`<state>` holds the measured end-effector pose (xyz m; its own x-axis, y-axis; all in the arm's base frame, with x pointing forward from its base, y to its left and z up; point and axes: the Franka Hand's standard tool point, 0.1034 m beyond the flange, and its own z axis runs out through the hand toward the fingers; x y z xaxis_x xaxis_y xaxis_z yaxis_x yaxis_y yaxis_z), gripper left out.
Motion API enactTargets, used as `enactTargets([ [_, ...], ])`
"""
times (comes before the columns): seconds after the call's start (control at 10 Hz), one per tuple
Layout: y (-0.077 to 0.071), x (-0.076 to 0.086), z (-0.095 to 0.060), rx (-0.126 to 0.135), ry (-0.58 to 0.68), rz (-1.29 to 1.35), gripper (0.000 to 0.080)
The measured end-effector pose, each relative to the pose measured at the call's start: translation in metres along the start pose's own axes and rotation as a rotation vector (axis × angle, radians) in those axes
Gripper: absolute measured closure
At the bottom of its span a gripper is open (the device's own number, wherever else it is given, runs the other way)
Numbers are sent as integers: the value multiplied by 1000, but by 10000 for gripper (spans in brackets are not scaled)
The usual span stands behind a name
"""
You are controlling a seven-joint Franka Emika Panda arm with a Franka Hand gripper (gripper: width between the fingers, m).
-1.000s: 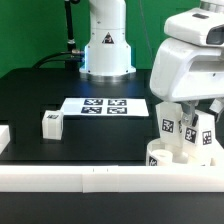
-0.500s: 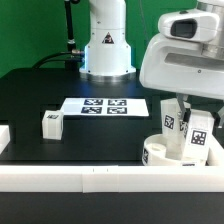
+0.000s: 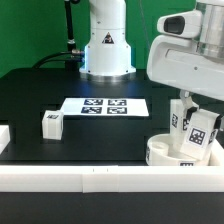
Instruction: Assemble stool
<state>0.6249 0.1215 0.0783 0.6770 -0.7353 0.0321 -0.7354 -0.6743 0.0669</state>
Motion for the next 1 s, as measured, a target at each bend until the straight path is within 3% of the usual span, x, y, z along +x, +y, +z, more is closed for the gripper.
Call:
enactTargets([
  [0.3, -1, -1, 0, 11, -15, 291, 462],
  [0.5, -2, 2, 2, 93, -41, 620, 462],
  [0.6, -6, 3, 1, 162, -46, 786, 462],
  [0.7, -8, 2, 1, 189, -59, 896, 462],
  [1.0, -9, 2, 1, 190, -98, 1123, 462],
])
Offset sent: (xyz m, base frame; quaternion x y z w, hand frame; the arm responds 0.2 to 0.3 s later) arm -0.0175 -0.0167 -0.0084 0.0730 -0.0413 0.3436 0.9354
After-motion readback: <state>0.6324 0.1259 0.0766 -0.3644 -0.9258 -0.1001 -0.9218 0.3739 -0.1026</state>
